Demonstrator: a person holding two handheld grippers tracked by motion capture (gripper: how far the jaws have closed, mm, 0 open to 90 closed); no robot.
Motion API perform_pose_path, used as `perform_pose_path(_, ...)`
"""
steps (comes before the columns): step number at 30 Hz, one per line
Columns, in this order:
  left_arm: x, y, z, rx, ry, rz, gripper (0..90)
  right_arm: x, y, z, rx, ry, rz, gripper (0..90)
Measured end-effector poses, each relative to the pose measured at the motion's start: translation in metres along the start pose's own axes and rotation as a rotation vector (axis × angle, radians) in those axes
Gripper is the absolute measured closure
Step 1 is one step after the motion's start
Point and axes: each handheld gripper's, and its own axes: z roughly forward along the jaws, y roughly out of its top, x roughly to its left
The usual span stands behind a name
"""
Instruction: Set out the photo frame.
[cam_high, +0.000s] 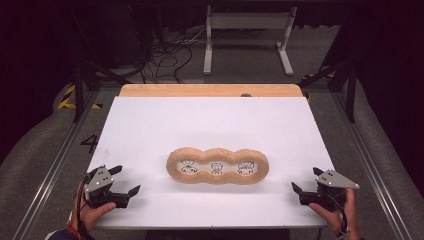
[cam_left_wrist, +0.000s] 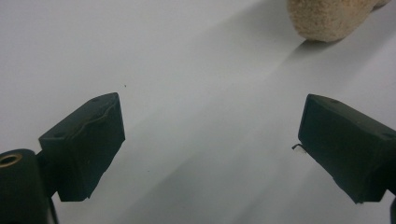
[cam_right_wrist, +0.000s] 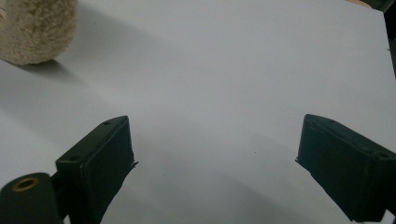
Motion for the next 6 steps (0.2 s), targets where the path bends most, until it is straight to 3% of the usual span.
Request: perform_pose_path(6,-0.0021,0.0027,0.0006,-0.016,-0.011,-0.006,7.6,-0.0009,-0.0006,-0.0004,-0.002,0.003,0.007,10.1)
